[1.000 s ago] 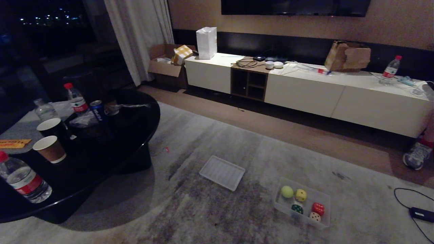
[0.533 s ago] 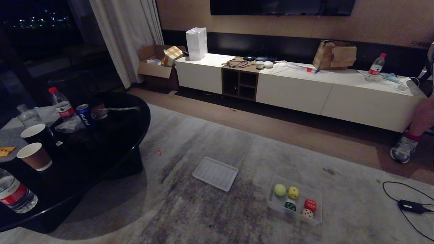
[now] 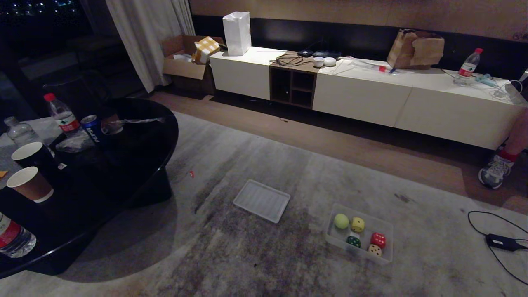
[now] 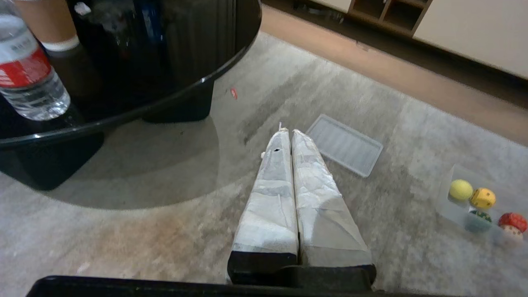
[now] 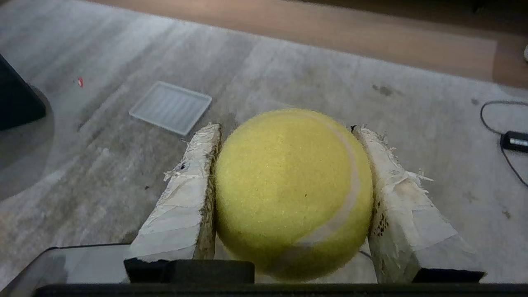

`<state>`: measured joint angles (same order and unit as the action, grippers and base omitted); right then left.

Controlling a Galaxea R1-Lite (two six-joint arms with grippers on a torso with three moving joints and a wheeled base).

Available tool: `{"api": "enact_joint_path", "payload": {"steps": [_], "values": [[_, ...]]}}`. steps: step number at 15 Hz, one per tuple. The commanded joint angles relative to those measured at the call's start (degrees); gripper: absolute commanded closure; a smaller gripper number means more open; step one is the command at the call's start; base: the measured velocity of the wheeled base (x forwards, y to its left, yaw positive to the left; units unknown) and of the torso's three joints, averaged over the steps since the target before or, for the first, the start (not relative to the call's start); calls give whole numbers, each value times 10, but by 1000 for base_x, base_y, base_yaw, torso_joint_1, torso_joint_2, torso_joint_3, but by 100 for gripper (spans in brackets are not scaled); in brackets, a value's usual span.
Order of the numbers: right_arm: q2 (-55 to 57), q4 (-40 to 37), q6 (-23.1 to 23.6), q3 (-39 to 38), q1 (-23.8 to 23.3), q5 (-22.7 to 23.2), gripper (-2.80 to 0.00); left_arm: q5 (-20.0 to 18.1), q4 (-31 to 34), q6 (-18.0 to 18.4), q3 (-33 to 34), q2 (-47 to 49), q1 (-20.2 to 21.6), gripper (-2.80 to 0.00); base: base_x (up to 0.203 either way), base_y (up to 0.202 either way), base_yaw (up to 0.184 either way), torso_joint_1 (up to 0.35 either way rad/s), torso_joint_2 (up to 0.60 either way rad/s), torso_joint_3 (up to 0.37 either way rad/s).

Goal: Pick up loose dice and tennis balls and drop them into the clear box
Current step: Put the ball in the box

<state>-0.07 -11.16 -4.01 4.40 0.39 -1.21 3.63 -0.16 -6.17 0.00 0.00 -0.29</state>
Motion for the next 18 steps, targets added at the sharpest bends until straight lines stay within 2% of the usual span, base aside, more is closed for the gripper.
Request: {"api": "enact_joint_path", "payload": {"steps": [1,8,14,18], "values": [[1,-1,0,0,0,0,0,1,0,-1,1,1,-1,0,0,0,0,2,6,-112],[1,0,0,0,0,0,0,-1,0,5,1,1,0,0,0,0,0,1,1,-25],[1,0,0,0,1,0,0,0,1,2,1,1,0,0,163,0,1,3,1,0],[1,-1,0,0,0,0,0,1,1,0,1,1,0,0,0,0,0,0,0,0]]}}
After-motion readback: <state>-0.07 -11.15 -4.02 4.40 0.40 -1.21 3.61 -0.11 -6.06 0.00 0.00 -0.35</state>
